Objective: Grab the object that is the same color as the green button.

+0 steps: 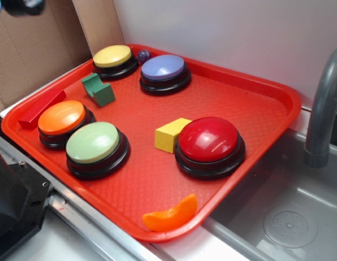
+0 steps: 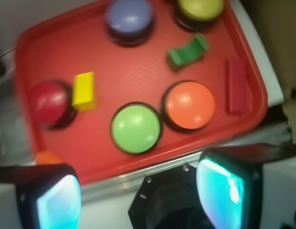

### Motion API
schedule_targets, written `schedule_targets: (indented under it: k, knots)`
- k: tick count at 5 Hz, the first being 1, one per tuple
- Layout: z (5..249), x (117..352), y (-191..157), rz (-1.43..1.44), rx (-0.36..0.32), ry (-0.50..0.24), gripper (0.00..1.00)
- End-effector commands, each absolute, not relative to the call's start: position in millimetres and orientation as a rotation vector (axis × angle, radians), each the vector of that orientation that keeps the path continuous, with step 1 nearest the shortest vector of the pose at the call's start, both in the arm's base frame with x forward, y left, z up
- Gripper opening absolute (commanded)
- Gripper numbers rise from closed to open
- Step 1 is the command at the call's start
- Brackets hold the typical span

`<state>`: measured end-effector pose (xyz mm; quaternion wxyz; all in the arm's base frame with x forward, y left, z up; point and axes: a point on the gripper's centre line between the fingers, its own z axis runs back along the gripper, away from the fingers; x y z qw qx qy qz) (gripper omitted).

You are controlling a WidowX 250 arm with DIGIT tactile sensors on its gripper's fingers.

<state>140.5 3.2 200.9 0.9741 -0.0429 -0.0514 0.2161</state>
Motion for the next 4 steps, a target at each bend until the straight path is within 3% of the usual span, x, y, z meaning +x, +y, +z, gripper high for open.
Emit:
schedule_targets:
  k: [1, 2, 3, 4]
  knots:
    - [158.0, 180.8, 47.4, 0.921, -0.107, -0.209, 1.0]
    - [121.1, 200.9, 71.3, 1.17, -0.087, -0.234, 1.0]
    - [89.4, 228.2, 91.8, 1.308, -0.02, -0.285, 1.0]
    - [70.8, 240.1, 100.1, 1.358, 0.001, -0.309, 1.0]
